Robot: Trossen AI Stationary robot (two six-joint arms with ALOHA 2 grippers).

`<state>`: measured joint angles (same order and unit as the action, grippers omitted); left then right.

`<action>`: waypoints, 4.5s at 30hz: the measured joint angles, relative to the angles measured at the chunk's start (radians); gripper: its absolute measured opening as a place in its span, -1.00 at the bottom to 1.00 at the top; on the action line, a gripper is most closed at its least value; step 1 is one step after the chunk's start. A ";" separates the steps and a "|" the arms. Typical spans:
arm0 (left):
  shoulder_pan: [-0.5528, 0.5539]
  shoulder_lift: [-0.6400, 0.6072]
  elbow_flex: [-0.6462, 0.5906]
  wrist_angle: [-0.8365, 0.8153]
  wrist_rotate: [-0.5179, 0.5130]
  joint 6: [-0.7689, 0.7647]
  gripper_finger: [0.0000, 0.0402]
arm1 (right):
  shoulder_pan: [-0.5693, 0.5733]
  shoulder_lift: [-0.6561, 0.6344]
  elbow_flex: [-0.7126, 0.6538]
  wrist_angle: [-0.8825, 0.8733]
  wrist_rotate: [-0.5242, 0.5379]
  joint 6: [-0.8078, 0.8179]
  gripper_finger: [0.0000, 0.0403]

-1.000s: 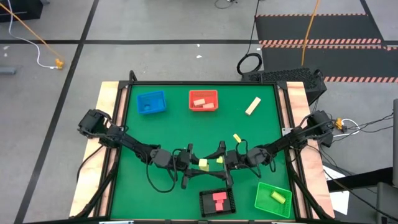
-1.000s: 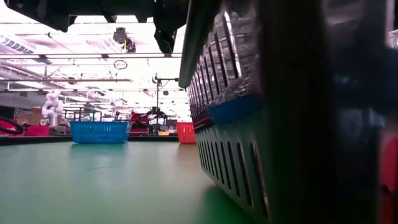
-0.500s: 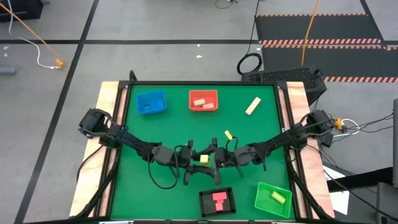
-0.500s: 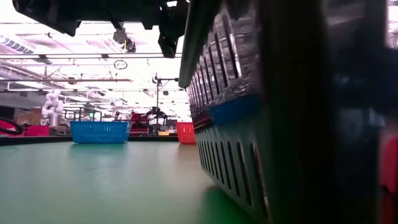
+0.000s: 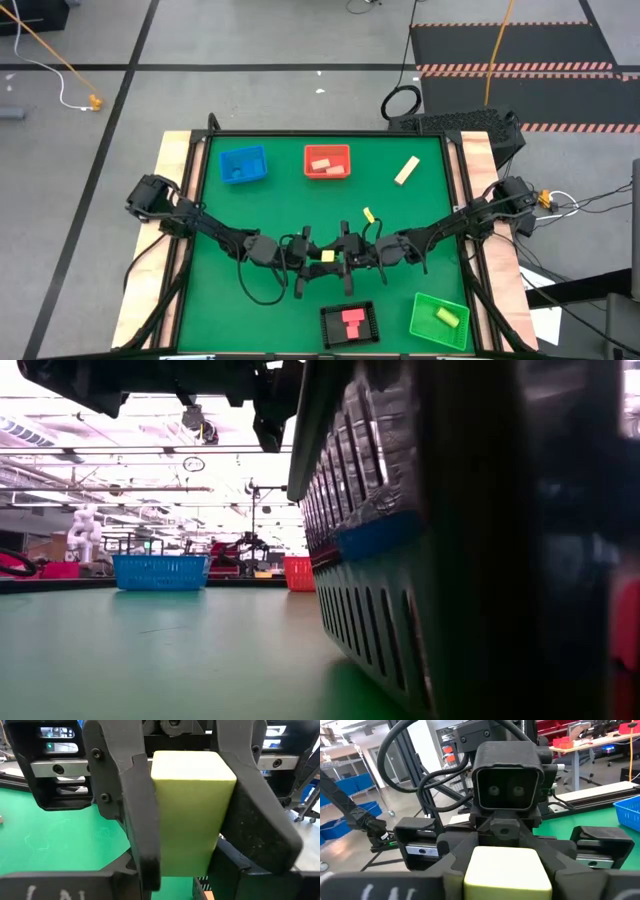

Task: Sort & place blocks by color
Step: Put the right green block into the green bin, then put the brown block into the orange bin

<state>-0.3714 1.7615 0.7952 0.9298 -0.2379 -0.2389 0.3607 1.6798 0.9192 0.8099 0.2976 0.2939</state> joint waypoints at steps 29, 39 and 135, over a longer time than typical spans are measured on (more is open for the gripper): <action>0.024 0.000 0.001 -0.157 0.000 -0.190 0.65 | 0.267 -0.400 -0.001 -1.214 -0.459 1.179 -0.47; 0.072 0.000 0.001 -0.179 0.000 -0.236 0.33 | 0.447 -0.400 -0.001 -1.391 -0.461 1.602 -0.44; 0.185 -0.001 0.001 -0.435 0.028 -0.096 0.20 | -1.083 -0.316 -0.324 -1.091 -0.089 0.894 0.19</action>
<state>-0.1866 1.7607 0.7963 0.4949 -0.2096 -0.3347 -0.7219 1.3635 0.5951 -0.2808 0.2090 1.1880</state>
